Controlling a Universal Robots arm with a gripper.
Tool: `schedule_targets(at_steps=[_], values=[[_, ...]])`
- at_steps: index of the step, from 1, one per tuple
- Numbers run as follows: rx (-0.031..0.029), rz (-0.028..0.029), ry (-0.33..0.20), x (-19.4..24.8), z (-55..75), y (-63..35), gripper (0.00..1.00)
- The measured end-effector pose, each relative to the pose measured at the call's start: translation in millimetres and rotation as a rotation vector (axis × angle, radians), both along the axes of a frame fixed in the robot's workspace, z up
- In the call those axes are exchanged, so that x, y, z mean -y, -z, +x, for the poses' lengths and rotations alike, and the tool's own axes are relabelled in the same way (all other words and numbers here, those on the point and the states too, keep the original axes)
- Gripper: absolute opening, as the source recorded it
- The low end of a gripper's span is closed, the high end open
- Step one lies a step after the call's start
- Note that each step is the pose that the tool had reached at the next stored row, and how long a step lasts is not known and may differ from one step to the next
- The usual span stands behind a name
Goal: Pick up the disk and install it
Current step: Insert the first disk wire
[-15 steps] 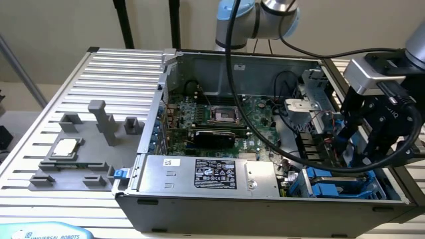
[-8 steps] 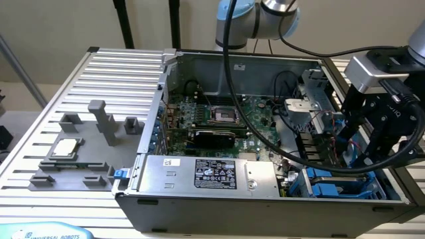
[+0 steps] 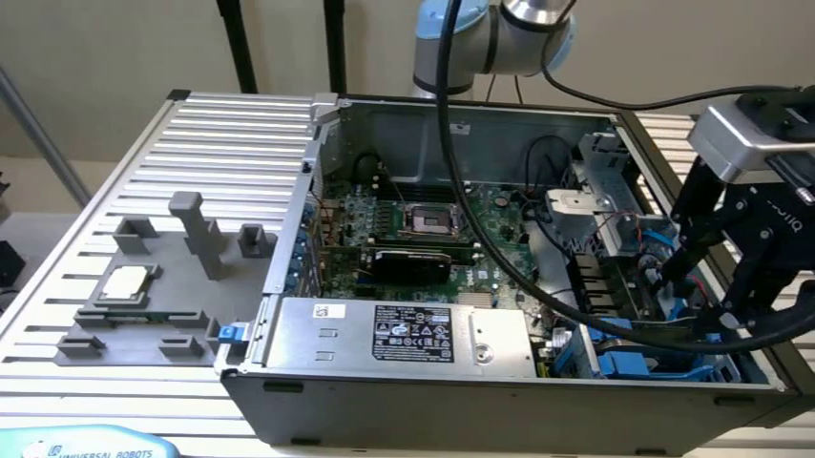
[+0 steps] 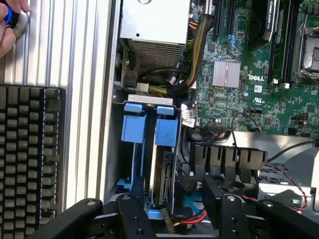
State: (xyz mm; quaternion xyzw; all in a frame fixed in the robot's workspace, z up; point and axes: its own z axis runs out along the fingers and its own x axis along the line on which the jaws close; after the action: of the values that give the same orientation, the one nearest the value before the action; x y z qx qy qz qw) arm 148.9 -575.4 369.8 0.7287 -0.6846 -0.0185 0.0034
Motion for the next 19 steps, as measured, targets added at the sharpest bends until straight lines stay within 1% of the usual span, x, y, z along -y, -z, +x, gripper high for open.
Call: schedule_targets(at_steps=[3, 6, 12, 15, 16, 17, 19], values=[[-0.0058, -0.0001, 0.000, 5.6, 6.3, -0.1, 0.58], [-0.0131, 0.0000, 0.000, 8.8, 15.9, 0.0, 0.58], [-0.0332, 0.0000, 0.000, 14.3, 32.3, 0.0, 0.58], [-0.0461, 0.0000, 0.000, 18.8, 34.6, 0.0, 0.58], [-0.0488, -0.0001, -0.001, 20.4, 34.5, 0.2, 0.58], [-0.0499, 0.0000, -0.003, 21.6, 34.5, 0.8, 0.58], [-0.0504, 0.0006, -0.011, 23.1, 34.3, 3.7, 0.58]])
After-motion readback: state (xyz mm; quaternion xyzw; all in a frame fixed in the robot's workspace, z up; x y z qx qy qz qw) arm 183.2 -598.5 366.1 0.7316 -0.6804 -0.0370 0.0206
